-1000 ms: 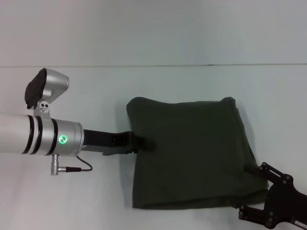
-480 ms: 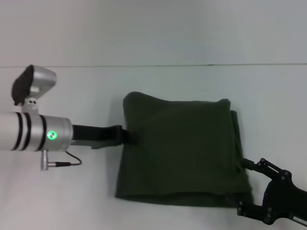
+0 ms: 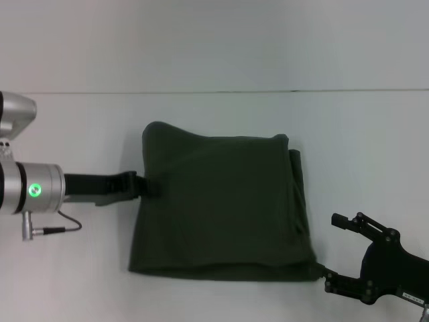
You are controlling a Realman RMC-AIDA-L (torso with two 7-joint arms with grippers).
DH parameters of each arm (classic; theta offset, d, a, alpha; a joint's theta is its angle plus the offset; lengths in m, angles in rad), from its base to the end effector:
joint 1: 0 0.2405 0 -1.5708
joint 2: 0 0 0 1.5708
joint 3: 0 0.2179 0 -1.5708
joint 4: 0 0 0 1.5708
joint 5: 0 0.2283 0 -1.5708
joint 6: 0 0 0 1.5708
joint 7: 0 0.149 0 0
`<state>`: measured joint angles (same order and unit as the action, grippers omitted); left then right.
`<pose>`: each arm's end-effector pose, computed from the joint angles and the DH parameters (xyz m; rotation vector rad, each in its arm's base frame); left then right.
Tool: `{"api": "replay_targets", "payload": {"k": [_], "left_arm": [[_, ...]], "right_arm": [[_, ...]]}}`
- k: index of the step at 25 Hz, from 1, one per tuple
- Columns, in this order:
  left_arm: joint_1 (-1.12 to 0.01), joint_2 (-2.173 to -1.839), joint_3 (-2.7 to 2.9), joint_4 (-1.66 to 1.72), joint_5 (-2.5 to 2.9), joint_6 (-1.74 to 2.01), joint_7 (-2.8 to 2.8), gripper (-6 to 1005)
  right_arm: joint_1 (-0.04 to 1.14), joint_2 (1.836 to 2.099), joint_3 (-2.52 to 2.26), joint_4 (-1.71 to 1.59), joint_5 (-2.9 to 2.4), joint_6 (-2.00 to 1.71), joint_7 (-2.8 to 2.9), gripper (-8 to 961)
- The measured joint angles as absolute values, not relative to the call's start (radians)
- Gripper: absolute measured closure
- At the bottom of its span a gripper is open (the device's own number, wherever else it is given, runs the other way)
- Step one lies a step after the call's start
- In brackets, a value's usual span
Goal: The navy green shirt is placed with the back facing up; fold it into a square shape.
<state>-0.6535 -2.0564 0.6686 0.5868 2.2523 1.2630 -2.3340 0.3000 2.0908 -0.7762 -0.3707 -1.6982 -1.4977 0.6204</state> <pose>-0.2631 0.3705 0.0023 -2.1856 -1.8023 -0.4811 0.3001 0.2536 -0.0288 -2.4938 0.2282 0.7326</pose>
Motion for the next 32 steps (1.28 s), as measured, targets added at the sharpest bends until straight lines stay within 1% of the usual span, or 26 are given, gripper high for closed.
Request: {"api": "replay_targets", "payload": {"k": [8,13,19,24,26,30,32], "left_arm": [[-0.618,-2.076,0.607,0.592,2.208,1.303,-2.292,886],[-0.597,-2.079,0.582,0.611,2.188,1.330,-2.213,837],[-0.549,-2.087,0.510,0.630,2.145,1.381,-2.058,618],[-0.512,-2.087,0.407,0.672,2.121,1.581,-1.791,450],[-0.482,-2.101,0.386,0.696,2.090,1.702,-1.607,370],[-0.409,-2.142,0.406,0.738,2.079,1.774,-1.337,181],[-0.367,-2.157,0.436,0.744,2.091,1.774,-1.197,158]], "right_arm": [[0.305,2.092,-0.776,-0.370,-1.698,-1.488,0.623,23],[0.307,2.092,-0.776,-0.369,-1.694,-1.486,0.623,23],[0.308,2.095,-0.772,-0.360,-1.691,-1.485,0.621,23],[0.318,2.097,-0.746,-0.349,-1.690,-1.488,0.616,23],[0.326,2.098,-0.743,-0.332,-1.690,-1.495,0.611,23],[0.334,2.098,-0.750,-0.304,-1.695,-1.499,0.606,23],[0.334,2.098,-0.753,-0.287,-1.697,-1.499,0.593,23]]}}
